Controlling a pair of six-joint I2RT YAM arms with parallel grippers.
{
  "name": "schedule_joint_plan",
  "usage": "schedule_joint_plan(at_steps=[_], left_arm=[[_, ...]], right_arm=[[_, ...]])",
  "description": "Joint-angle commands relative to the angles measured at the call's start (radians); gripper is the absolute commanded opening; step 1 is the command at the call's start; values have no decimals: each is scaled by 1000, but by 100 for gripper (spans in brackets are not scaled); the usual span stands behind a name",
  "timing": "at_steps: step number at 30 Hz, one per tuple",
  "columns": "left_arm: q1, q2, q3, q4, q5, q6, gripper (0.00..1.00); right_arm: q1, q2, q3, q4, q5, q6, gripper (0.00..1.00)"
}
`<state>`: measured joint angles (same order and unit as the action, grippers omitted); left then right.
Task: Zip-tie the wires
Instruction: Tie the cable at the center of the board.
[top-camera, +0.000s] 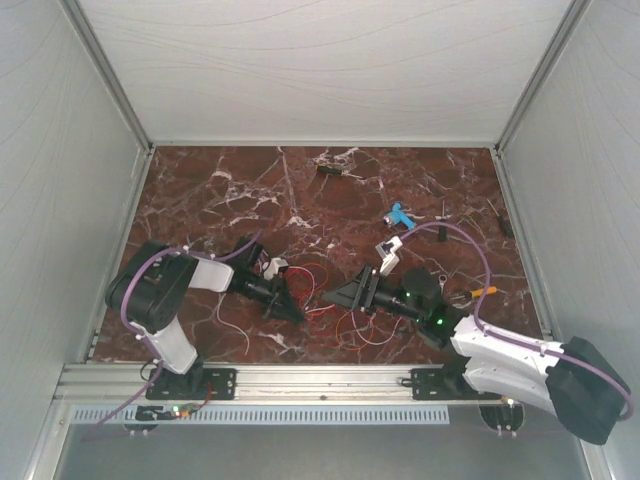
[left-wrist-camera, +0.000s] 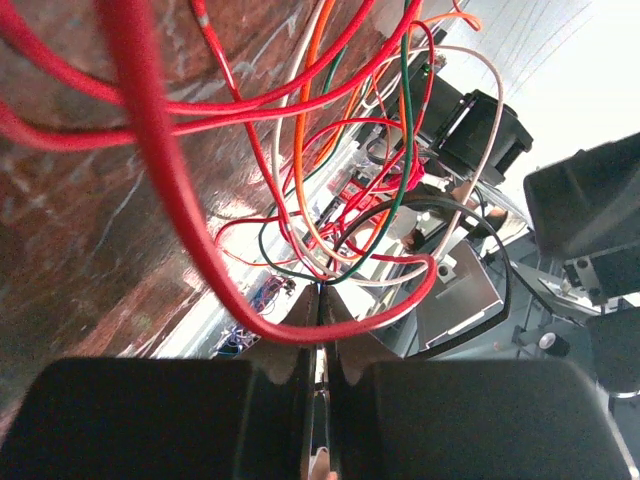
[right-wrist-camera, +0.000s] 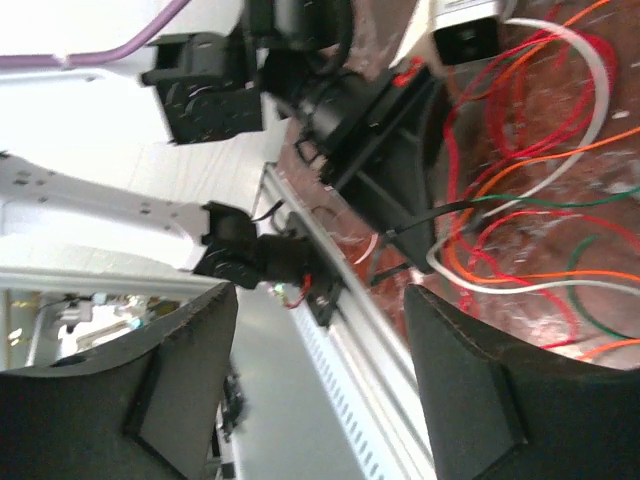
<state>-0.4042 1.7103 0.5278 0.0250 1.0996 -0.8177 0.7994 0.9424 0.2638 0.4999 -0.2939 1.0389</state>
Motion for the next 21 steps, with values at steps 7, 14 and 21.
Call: schedule_joint_plan(at_steps=[7,14,21], left_arm=[[-5,9,-5,38,-3,-71,0],[-6,5,-2,41,0,-75,0],[-8,0,-6,43,1,-78,0]], right_arm=[[197,-32,-37,166,234,107,49],[233,116,-82,321,309,113,43],[252,308,-67,513,321,99,37]])
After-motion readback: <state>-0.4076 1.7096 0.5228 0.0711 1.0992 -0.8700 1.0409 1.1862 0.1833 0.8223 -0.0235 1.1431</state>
